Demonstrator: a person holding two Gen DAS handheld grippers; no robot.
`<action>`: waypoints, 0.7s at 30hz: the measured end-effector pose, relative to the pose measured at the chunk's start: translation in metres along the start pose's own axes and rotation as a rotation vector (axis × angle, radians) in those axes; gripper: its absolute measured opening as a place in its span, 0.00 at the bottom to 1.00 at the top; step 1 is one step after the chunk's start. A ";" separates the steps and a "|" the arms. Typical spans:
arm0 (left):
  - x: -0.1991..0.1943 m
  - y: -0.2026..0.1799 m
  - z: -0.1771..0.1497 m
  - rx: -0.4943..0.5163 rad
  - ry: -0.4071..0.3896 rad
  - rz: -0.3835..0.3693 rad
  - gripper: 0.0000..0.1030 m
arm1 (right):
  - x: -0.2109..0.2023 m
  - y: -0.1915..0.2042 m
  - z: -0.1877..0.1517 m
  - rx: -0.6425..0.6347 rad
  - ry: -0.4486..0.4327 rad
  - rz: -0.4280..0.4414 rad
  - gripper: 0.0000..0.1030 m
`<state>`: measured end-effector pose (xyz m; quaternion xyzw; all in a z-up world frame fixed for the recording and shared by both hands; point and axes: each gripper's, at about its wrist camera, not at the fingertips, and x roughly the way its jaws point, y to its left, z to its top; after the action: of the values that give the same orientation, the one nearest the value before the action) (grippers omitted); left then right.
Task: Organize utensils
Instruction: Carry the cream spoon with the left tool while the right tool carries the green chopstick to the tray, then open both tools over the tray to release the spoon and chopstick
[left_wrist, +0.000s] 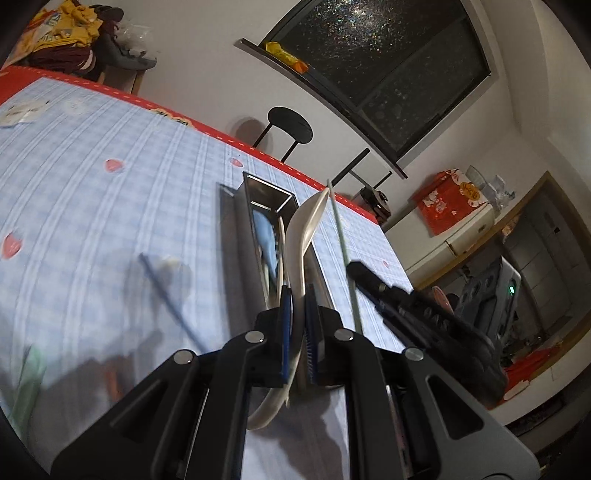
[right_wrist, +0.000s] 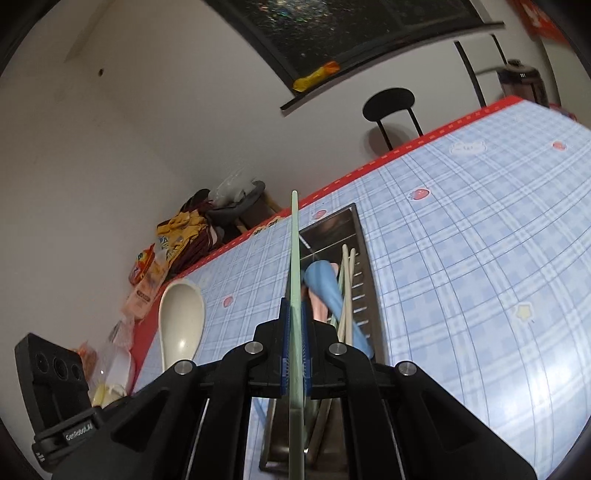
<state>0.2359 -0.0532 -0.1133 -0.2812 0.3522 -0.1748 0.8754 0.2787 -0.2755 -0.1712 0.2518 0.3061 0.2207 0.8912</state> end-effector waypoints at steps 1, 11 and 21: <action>0.009 -0.002 0.004 -0.005 0.001 0.002 0.11 | 0.001 -0.003 0.000 -0.001 0.003 -0.006 0.06; 0.083 -0.004 0.024 -0.058 0.022 0.051 0.11 | 0.020 -0.028 -0.002 0.081 0.057 -0.009 0.06; 0.109 0.003 0.029 -0.077 0.042 0.066 0.11 | 0.026 -0.032 -0.004 0.087 0.065 -0.021 0.06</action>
<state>0.3316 -0.0950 -0.1546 -0.2989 0.3861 -0.1381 0.8617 0.3021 -0.2847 -0.2037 0.2798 0.3471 0.2058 0.8711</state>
